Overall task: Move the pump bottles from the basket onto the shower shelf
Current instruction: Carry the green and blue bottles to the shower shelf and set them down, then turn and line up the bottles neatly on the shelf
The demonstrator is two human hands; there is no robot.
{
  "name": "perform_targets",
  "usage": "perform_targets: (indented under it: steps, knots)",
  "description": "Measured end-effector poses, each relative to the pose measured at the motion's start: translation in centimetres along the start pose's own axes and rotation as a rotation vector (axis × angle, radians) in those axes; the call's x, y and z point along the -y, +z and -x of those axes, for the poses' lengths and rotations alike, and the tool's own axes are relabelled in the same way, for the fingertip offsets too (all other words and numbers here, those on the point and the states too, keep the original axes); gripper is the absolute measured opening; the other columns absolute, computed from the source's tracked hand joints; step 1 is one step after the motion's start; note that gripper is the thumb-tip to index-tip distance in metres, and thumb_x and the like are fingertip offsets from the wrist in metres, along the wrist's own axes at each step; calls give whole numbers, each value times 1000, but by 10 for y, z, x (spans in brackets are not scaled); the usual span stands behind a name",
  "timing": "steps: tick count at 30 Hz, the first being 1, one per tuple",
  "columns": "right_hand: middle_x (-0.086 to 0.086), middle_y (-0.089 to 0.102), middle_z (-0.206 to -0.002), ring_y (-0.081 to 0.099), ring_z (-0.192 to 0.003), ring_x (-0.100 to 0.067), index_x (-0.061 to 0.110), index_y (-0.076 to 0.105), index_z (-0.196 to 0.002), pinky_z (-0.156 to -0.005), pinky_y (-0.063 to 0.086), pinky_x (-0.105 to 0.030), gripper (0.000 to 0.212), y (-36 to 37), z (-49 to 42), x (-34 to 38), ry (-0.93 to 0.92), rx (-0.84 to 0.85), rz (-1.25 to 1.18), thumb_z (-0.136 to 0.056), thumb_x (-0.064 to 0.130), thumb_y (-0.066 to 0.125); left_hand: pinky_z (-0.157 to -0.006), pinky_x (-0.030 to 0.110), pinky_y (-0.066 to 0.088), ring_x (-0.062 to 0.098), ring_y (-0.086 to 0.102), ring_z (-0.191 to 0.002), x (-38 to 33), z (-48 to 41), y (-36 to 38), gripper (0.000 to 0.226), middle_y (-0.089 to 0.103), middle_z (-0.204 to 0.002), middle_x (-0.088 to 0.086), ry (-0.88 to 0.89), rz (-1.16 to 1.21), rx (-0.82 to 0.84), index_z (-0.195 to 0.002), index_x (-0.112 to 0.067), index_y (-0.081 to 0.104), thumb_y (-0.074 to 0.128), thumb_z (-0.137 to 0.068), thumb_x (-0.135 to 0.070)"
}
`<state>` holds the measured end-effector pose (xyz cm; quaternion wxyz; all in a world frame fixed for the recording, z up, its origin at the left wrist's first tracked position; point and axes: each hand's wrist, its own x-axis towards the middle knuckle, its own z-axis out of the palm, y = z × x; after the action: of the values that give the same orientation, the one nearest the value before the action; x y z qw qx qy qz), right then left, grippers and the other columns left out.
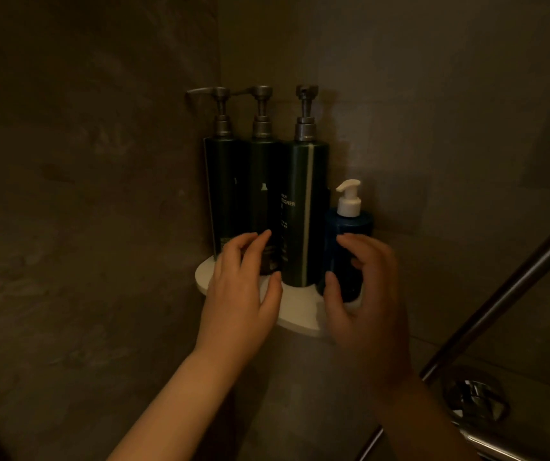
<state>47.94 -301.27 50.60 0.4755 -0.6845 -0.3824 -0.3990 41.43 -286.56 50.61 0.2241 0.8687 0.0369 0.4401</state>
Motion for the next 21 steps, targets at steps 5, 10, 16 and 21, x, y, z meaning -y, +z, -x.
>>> perform_targets:
  steps: [5,10,16,21]
  knots:
    - [-2,47,-126,40,-121,-8,11,51,-125,-103,31,-13,40,10,-26,16,-97,104,77,-86,18,55,-100,26,28,-5,15,-120,20,-12,-11,64,24,-142,-5,-63,-7,-52,-145,-28,20,51,-89,-33]
    - [-4,50,-127,44,-121,-12,13,52,-125,-101,34,-15,39,21,-62,35,-187,190,125,-87,15,58,-101,26,27,13,21,-131,38,-26,-10,73,17,-144,-5,-112,5,-82,-147,-29,6,52,-90,-33]
    - [-7,51,-127,44,-120,-17,11,49,-128,-100,35,-23,41,35,-126,70,-385,263,252,-88,20,55,-104,30,25,17,16,-134,47,-45,-2,80,10,-145,-11,-128,31,-120,-147,-28,0,54,-89,-32]
    - [-8,53,-125,47,-116,-24,10,52,-125,-93,41,-33,39,53,-186,94,-476,332,425,-88,22,51,-108,29,14,16,11,-137,55,-53,3,84,4,-149,-9,-191,58,-122,-146,-29,-10,52,-89,-33]
